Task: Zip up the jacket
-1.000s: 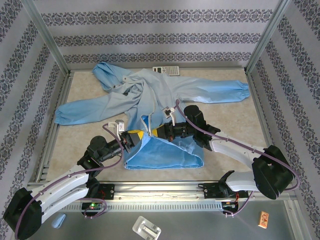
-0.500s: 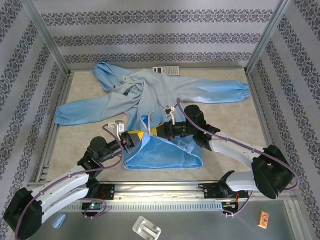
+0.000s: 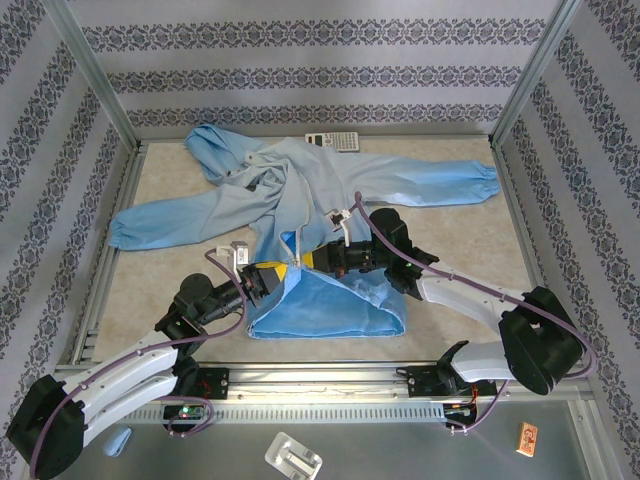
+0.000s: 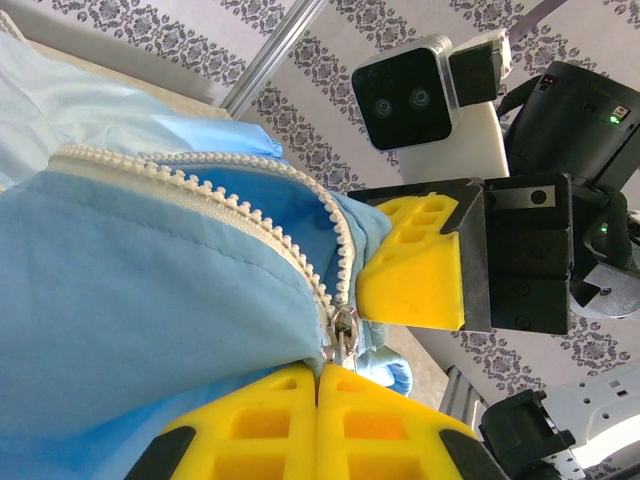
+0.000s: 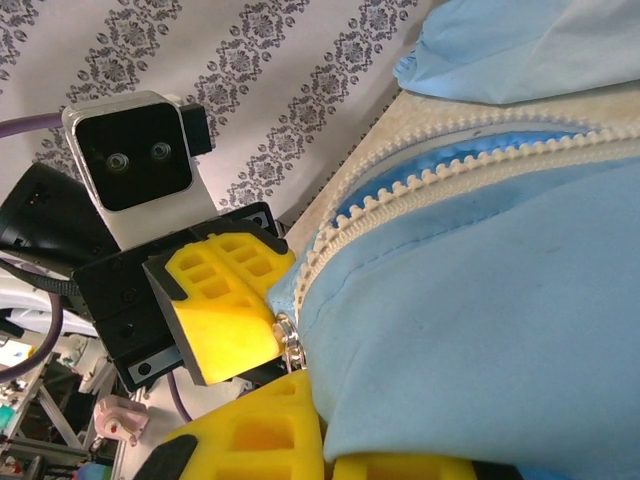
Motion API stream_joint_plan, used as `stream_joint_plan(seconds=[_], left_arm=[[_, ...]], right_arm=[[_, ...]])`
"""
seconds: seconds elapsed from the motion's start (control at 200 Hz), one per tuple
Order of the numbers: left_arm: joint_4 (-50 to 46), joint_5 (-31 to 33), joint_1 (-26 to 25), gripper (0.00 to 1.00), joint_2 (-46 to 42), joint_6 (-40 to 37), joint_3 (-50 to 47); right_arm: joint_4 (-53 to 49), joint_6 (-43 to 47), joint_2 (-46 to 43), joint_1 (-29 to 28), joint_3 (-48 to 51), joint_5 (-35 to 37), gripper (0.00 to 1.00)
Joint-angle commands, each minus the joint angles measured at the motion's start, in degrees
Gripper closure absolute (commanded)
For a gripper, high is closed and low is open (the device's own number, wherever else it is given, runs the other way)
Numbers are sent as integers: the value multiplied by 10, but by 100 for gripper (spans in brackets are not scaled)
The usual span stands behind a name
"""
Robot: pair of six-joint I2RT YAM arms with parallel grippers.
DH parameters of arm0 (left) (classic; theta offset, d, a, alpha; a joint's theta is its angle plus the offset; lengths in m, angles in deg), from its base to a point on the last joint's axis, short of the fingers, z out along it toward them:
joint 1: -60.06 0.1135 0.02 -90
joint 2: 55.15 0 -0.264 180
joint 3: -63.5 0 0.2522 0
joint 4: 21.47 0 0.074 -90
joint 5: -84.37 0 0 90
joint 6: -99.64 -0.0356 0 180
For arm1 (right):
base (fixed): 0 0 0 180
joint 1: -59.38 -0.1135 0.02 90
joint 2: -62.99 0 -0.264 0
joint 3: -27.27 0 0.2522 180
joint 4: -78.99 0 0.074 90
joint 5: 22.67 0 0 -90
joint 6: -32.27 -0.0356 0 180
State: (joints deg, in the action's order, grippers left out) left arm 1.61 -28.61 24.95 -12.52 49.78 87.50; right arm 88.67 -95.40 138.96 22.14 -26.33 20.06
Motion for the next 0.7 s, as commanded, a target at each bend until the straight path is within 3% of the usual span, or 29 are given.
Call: stream_joint_plan(seconds=[0.0, 0.365, 0.525, 0.695], left_arm=[[16, -37, 5, 100, -6, 3, 4], [-53, -69, 5, 100, -16, -13, 20], [-159, -88, 5, 100, -9, -27, 54], [-197, -114, 5, 100, 7, -32, 82]], right_arm=[[36, -4, 5, 6, -2, -8, 100], [9, 1, 5, 17, -8, -24, 100], [-25, 8, 8, 21, -18, -50, 100], [-42, 10, 16, 22, -10, -85, 100]])
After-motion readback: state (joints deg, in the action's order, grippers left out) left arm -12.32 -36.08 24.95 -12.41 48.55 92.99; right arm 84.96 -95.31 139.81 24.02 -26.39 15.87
